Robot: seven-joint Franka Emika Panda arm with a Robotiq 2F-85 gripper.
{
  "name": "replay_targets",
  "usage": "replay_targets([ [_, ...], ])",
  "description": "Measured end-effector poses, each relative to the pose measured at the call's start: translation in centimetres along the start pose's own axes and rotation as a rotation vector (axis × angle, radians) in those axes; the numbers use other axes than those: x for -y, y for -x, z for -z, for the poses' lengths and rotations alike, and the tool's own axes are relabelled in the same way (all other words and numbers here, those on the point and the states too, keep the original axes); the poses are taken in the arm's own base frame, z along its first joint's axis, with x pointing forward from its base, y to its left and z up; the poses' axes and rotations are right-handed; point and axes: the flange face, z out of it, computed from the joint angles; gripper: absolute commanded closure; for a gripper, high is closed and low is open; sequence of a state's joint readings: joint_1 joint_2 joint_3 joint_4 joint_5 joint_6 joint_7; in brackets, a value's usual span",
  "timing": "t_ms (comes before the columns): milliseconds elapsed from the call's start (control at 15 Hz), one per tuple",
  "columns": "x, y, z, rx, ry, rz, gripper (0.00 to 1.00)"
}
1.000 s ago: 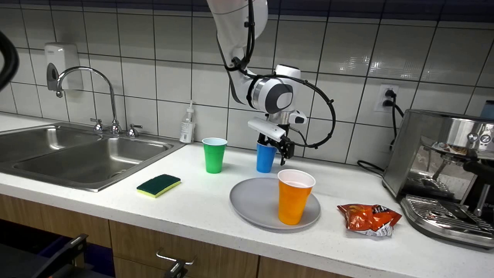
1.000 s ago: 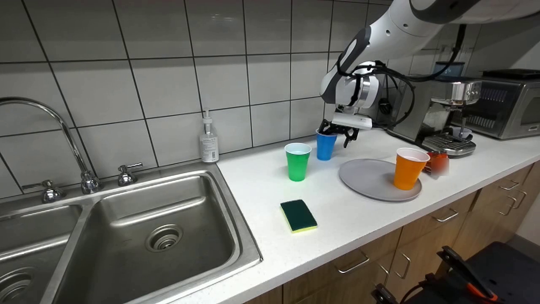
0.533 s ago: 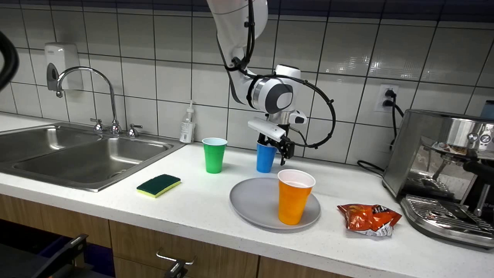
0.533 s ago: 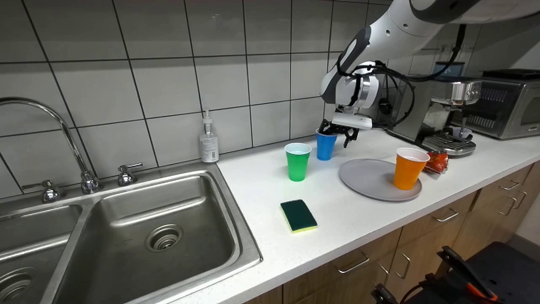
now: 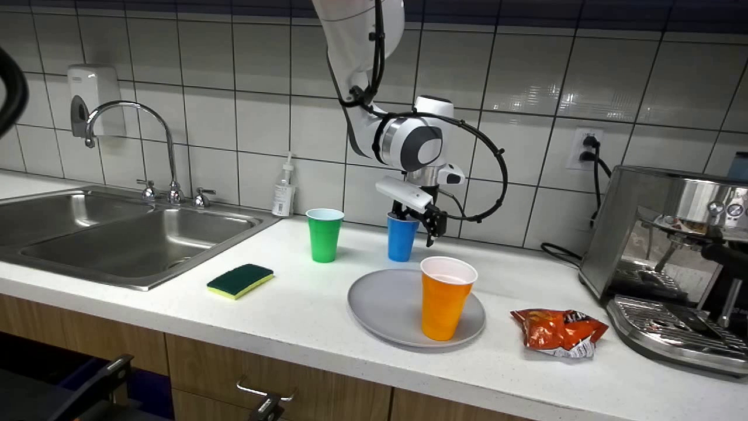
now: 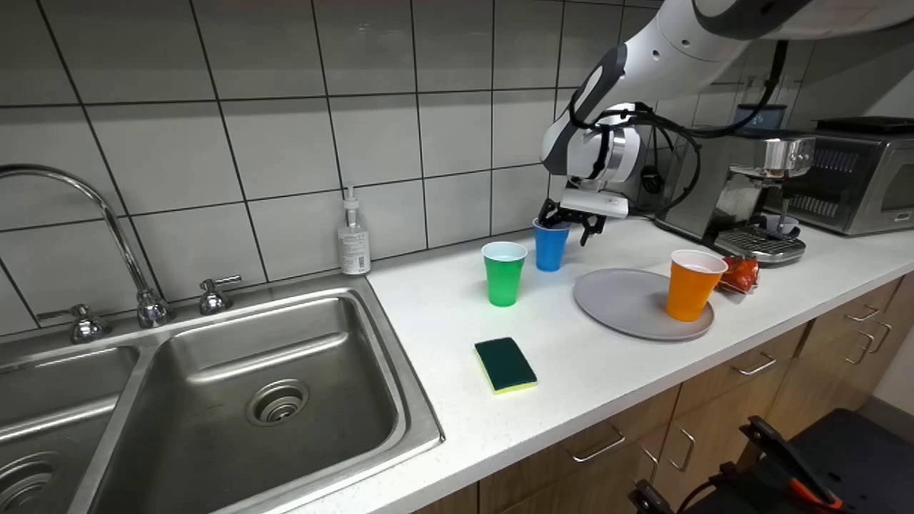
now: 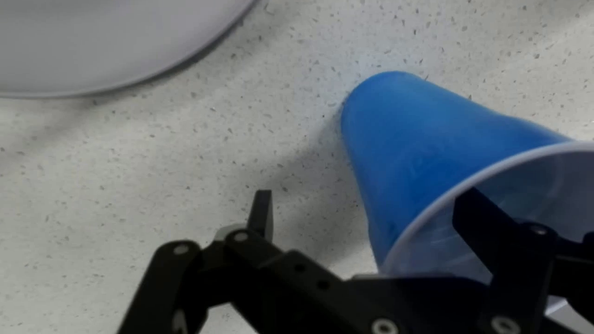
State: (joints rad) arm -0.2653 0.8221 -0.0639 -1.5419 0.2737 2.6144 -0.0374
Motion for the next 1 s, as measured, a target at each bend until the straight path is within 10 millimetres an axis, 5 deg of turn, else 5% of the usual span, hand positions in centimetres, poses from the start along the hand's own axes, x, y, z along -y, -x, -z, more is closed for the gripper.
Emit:
replay_targets([
  [1000, -0.3, -0.4, 2.8, -0.016, 0.019, 0.102, 0.00],
])
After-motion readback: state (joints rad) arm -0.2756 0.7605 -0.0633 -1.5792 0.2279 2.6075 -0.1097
